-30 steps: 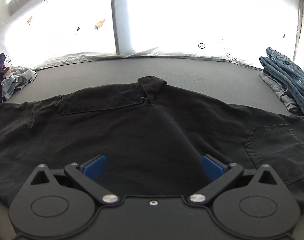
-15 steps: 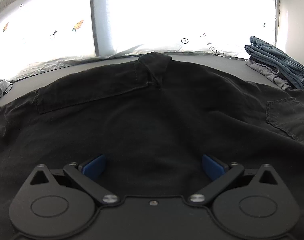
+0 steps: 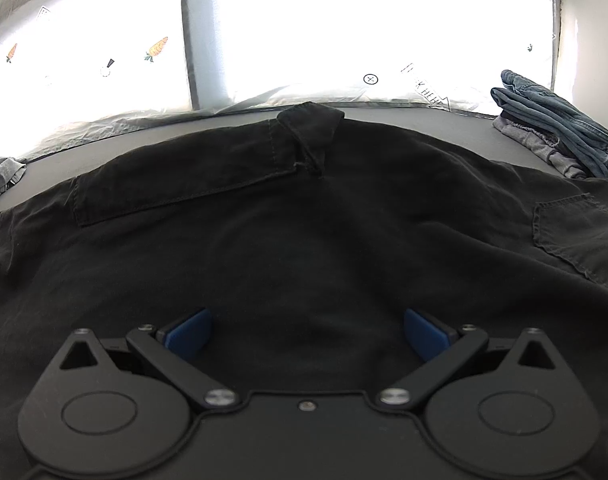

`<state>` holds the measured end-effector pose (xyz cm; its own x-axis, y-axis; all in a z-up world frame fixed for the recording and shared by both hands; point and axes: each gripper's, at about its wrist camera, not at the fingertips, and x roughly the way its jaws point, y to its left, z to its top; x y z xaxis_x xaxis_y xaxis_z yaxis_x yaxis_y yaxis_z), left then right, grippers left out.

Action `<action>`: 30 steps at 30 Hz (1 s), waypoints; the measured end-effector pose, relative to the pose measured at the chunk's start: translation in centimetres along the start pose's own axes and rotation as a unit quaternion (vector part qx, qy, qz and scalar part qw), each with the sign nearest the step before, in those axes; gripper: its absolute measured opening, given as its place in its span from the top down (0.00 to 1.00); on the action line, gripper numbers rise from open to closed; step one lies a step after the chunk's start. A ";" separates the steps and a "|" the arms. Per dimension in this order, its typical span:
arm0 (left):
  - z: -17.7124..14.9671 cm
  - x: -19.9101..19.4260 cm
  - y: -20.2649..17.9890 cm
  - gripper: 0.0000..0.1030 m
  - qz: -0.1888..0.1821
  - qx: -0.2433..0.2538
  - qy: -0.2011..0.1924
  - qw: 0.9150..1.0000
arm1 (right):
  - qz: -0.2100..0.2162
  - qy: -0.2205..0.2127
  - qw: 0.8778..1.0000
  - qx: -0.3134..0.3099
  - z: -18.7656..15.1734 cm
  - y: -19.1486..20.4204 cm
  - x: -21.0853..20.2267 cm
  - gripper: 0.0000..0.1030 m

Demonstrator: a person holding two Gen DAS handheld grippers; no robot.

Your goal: Fold clothes

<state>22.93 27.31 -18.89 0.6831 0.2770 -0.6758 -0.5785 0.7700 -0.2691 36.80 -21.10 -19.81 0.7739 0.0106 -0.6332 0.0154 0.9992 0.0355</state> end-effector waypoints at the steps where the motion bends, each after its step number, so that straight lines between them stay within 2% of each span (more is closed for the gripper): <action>1: 0.9 -0.9 -1.4 0.93 -0.018 0.018 -0.016 1.000 | 0.005 0.008 1.000 -0.002 0.2 -0.2 0.0 0.00; 3: 2.6 -2.9 -5.1 0.93 -0.063 0.060 -0.048 0.995 | 0.029 0.046 0.998 -0.018 1.2 -0.7 0.2 0.00; 5: 3.7 -5.8 -10.1 0.93 -0.124 0.110 -0.076 0.983 | 0.062 0.079 0.995 -0.015 2.0 -1.9 -0.1 0.00; 6: 3.9 -7.4 -13.0 0.94 -0.163 0.139 -0.087 0.973 | 0.080 0.088 0.993 0.000 2.3 -2.7 -0.5 0.00; 7: 3.3 -9.2 -15.8 0.94 -0.207 0.172 -0.091 0.959 | 0.094 0.089 0.991 0.023 2.5 -3.8 -1.0 0.00; 9: 2.1 -12.7 -21.5 0.94 -0.296 0.236 -0.092 0.921 | 0.104 0.075 0.989 0.069 2.5 -6.1 -2.6 0.00; 11: -0.9 -14.5 -26.4 0.92 -0.381 0.285 -0.045 0.878 | 0.095 0.057 0.989 0.094 2.4 -8.4 -4.3 0.00; 12: -2.8 -14.8 -28.5 0.84 -0.413 0.305 -0.014 0.858 | 0.086 0.047 0.990 0.104 2.4 -9.6 -5.1 0.00; 14: -7.5 -13.5 -32.1 0.75 -0.443 0.348 0.065 0.824 | 0.068 0.032 0.988 0.133 2.3 -12.0 -6.5 0.00; 15: -10.2 -12.1 -33.5 0.71 -0.428 0.371 0.115 0.816 | 0.057 0.023 0.986 0.154 2.2 -13.5 -7.3 0.00; 16: -12.1 -10.9 -34.3 0.71 -0.404 0.389 0.154 0.813 | 0.049 0.016 0.984 0.168 2.1 -14.7 -7.9 0.00; 17: -13.6 -9.8 -34.9 0.72 -0.379 0.401 0.187 0.813 | 0.041 0.011 0.983 0.180 2.0 -15.8 -8.5 0.00; 18: -14.2 -8.9 -34.8 0.73 -0.358 0.397 0.204 0.820 | 0.034 0.005 0.981 0.191 1.9 -16.9 -9.0 0.00; 20: -12.9 -8.3 -33.9 0.69 -0.350 0.346 0.200 0.847 | 0.034 0.005 0.981 0.192 1.8 -17.9 -9.8 0.00; 21: -11.9 -8.1 -33.1 0.58 -0.344 0.316 0.188 0.864 | 0.041 0.008 0.982 0.186 1.8 -18.1 -10.0 0.00; 22: -10.9 -7.8 -32.4 0.52 -0.338 0.286 0.177 0.879 | 0.049 0.011 0.982 0.180 1.8 -18.1 -10.1 0.00; 23: -10.0 -7.6 -31.8 0.47 -0.328 0.261 0.165 0.893 | 0.059 0.016 0.983 0.174 1.8 -17.9 -10.1 0.00; 24: -9.4 -7.3 -31.1 0.47 -0.310 0.246 0.155 0.905 | 0.074 0.023 0.983 0.167 1.8 -17.5 -10.0 0.00; 27: -8.3 -5.9 -29.3 0.47 -0.214 0.218 0.132 0.943 | 0.124 0.051 0.981 0.138 2.2 -15.8 -9.1 0.00; 29: -8.2 -5.0 -28.1 0.47 -0.148 0.220 0.124 0.956 | 0.145 0.062 0.982 0.107 2.8 -14.3 -8.1 0.01; 30: -8.4 -4.7 -27.4 0.47 -0.119 0.224 0.119 0.960 | 0.154 0.067 0.982 0.091 3.2 -13.5 -7.5 0.06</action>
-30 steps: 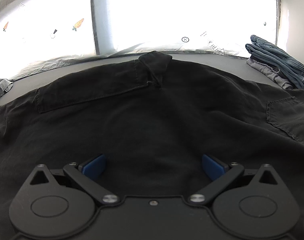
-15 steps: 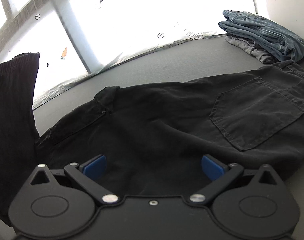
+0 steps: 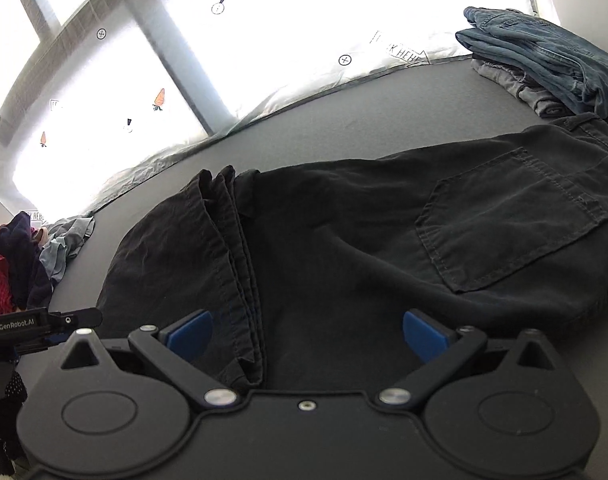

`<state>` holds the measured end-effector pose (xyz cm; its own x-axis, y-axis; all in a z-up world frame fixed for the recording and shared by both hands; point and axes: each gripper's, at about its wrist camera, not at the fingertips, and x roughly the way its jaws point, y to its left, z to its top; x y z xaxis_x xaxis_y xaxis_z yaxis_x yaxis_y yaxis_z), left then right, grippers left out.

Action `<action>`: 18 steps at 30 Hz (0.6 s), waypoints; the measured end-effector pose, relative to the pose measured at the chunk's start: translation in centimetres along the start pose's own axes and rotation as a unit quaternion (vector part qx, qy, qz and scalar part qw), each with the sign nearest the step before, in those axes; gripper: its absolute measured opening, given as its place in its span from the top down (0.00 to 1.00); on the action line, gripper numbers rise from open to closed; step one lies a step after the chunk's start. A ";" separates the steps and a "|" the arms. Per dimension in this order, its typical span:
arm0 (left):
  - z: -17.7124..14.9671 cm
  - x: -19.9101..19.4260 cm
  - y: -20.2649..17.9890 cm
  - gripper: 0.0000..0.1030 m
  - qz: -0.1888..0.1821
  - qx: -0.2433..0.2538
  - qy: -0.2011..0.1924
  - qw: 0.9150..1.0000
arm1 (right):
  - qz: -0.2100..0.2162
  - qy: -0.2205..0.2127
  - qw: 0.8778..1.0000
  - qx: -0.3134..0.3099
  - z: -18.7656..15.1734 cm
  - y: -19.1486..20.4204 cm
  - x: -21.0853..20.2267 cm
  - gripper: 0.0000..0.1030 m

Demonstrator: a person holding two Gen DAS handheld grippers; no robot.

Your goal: Fold clothes

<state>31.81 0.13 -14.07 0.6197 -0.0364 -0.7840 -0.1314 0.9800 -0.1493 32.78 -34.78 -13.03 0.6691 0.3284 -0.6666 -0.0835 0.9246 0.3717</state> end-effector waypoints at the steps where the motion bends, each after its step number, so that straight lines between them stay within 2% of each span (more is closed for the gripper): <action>1: -0.5 0.2 0.6 0.47 0.018 0.001 0.004 1.000 | 0.009 0.007 1.000 -0.014 0.4 0.6 0.8 0.09; 2: -1.0 0.3 1.1 0.47 0.030 0.002 0.012 0.999 | 0.025 0.014 0.999 -0.026 0.9 1.0 1.6 0.17; 3: -1.5 0.5 1.7 0.47 0.038 -0.001 0.020 0.999 | 0.041 0.020 0.998 -0.036 1.3 1.6 2.5 0.30; 4: -2.0 0.6 2.2 0.46 0.037 -0.009 0.029 0.999 | 0.053 0.026 0.997 -0.043 1.7 2.2 3.4 0.36; 6: -2.9 0.5 3.1 0.46 0.031 -0.026 0.036 0.999 | 0.063 0.037 0.996 -0.055 2.2 3.3 5.4 0.38; 10: -3.1 0.7 3.4 0.40 0.033 -0.029 0.041 0.998 | 0.057 0.065 0.994 -0.064 2.7 4.8 9.6 0.40; 12: -3.1 0.6 3.8 0.37 0.031 -0.037 0.046 0.998 | 0.059 0.077 0.994 -0.054 2.7 5.2 10.8 0.45; 13: -3.0 0.7 4.0 0.36 0.029 -0.043 0.047 0.998 | 0.055 0.077 0.994 -0.050 2.8 5.3 10.8 0.51; 14: -3.0 0.7 4.1 0.36 0.026 -0.046 0.048 0.997 | 0.054 0.076 0.994 -0.049 2.8 5.3 10.5 0.71; 15: -3.0 0.6 4.2 0.35 0.024 -0.047 0.048 0.997 | 0.070 0.069 0.995 -0.032 2.9 4.9 9.5 0.87; 16: -3.0 0.7 4.2 0.34 0.023 -0.045 0.049 0.998 | 0.095 0.059 0.994 -0.008 3.0 4.3 8.2 0.94; 18: -3.1 0.7 3.8 0.25 0.017 -0.033 0.052 0.998 | 0.142 0.040 0.988 0.040 3.2 3.2 5.7 0.94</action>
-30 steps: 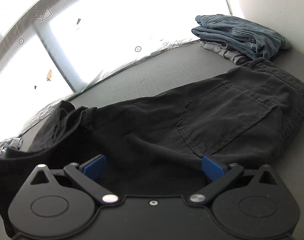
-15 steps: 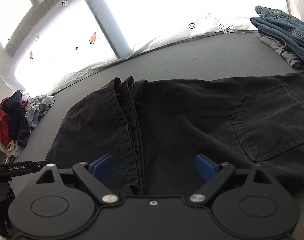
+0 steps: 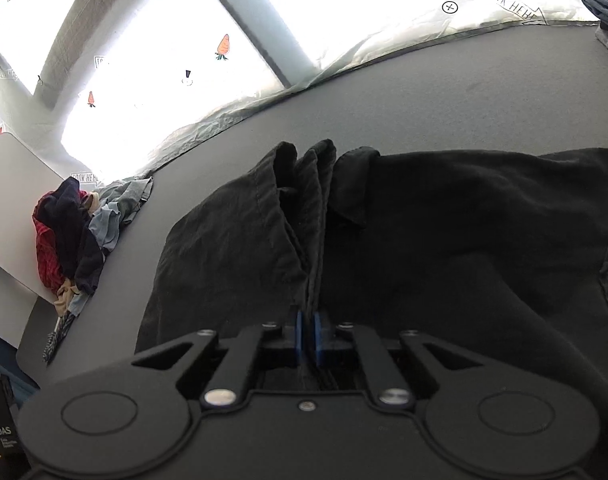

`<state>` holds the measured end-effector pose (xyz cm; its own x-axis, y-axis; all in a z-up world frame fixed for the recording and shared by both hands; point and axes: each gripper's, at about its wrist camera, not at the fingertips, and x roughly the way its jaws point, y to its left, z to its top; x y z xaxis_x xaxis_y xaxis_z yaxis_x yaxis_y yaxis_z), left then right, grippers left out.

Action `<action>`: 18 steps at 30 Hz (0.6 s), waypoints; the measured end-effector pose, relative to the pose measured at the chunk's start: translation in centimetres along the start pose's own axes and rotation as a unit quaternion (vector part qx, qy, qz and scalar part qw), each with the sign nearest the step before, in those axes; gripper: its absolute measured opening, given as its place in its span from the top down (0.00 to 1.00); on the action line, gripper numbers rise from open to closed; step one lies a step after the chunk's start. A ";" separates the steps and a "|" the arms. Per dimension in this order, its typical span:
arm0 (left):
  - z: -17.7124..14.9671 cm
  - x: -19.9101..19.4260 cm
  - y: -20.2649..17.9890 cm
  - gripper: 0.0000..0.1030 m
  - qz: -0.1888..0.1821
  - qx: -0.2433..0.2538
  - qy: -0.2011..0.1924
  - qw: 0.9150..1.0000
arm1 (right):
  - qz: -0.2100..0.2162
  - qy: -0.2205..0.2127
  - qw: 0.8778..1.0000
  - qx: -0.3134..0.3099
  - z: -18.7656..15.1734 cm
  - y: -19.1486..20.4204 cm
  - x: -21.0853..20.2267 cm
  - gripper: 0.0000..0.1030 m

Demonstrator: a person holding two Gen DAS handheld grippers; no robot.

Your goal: Fold clothes

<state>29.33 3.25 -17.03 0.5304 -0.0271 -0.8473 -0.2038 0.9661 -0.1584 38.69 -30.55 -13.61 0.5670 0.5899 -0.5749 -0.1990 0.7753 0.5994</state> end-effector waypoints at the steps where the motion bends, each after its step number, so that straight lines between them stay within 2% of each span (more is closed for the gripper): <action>1: -0.1 -0.1 0.0 0.22 -0.002 0.007 0.003 1.000 | 0.000 -0.008 1.000 0.004 -0.2 0.2 -1.0 0.94; 3: -0.2 0.0 -0.4 0.21 0.006 0.022 0.007 1.000 | -0.033 -0.008 0.999 -0.014 -1.0 0.6 -1.8 0.94; 4: -0.1 0.0 -0.6 0.20 0.010 0.030 0.009 0.999 | -0.059 0.004 0.998 -0.030 -1.4 0.5 -1.5 0.94; 7: 0.4 -0.2 -1.3 0.20 0.023 0.054 0.010 0.998 | -0.139 0.042 0.989 -0.022 -2.2 -0.9 0.7 0.92; 9: 1.0 -1.1 -1.5 0.20 0.035 0.065 -0.008 0.997 | -0.169 0.028 0.985 -0.035 -1.8 -0.5 0.2 0.90; 11: 2.1 -2.3 -1.6 0.20 0.034 0.074 -0.037 0.996 | -0.184 -0.004 0.980 -0.074 -1.2 0.7 -1.1 0.89; 12: 2.8 -2.6 -1.8 0.21 0.028 0.078 -0.048 0.995 | -0.186 -0.022 0.978 -0.092 -0.9 1.4 -1.8 0.89; 15: 5.2 -3.1 -2.5 0.22 0.010 0.089 -0.078 0.993 | -0.141 -0.054 0.978 -0.141 0.1 3.4 -2.5 0.92; 18: 7.9 -1.3 -4.2 0.22 -0.004 0.108 -0.090 0.990 | -0.105 -0.041 0.970 -0.214 0.3 6.1 -0.6 0.92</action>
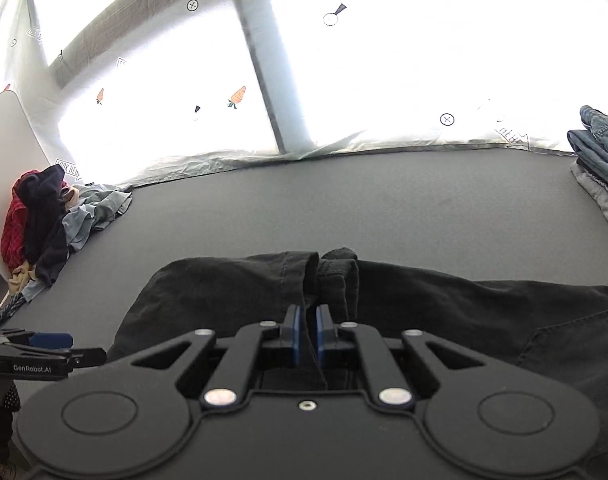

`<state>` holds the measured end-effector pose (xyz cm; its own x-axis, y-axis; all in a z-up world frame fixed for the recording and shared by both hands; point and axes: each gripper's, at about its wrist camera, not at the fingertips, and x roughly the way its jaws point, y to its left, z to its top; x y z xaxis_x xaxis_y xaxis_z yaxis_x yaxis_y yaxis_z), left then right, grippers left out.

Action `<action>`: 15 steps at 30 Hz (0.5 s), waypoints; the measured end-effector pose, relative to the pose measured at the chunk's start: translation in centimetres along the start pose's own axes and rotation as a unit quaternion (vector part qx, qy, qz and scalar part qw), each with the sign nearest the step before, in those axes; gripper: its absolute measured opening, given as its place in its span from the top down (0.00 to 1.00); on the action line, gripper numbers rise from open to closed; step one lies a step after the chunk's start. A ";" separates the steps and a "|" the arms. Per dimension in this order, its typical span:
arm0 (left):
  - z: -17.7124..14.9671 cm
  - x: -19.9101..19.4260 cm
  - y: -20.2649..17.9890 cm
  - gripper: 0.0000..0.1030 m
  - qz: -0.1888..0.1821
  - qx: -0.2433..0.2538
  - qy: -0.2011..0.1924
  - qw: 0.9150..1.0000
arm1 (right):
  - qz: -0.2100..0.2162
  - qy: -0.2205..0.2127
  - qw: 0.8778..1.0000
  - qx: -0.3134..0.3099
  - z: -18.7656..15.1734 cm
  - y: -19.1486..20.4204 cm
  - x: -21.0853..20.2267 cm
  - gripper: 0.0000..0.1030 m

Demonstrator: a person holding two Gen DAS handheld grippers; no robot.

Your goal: Fold clothes

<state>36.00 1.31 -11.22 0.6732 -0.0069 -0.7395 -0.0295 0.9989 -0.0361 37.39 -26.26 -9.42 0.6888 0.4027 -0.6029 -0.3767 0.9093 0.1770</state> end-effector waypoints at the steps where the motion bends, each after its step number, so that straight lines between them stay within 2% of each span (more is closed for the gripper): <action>1: 0.8 0.7 -0.4 0.22 -0.004 0.007 -0.004 1.000 | 0.009 0.003 1.000 -0.030 0.4 1.1 0.7 0.92; 2: 1.6 1.6 -0.8 0.22 -0.007 0.013 -0.006 1.000 | 0.004 0.008 0.998 -0.062 0.7 2.0 1.6 0.92; 5: 3.4 4.6 -2.1 0.22 -0.017 0.032 -0.008 0.999 | -0.051 0.017 0.991 -0.121 1.5 2.8 4.8 0.95; 7: 4.1 7.1 -2.5 0.22 -0.021 0.033 0.004 0.999 | -0.068 0.030 0.993 -0.097 2.4 1.2 7.0 1.00; 9: 4.2 9.2 -2.3 0.20 -0.016 0.028 0.025 0.999 | -0.064 0.047 0.994 -0.068 2.6 -0.6 9.1 1.00; 12: 4.1 10.2 -1.7 0.18 -0.031 0.018 0.030 0.999 | -0.059 0.049 0.994 -0.083 1.9 -1.9 11.4 1.00; 15: 3.9 10.6 -1.0 0.13 -0.038 0.001 0.032 0.999 | -0.042 0.044 0.996 -0.057 1.9 -2.9 12.9 1.00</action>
<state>46.02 0.39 -16.41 0.6244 -0.0856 -0.7764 0.0219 0.9955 -0.0922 48.56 -23.51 -16.26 0.6660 0.3094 -0.6787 -0.3909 0.9197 0.0356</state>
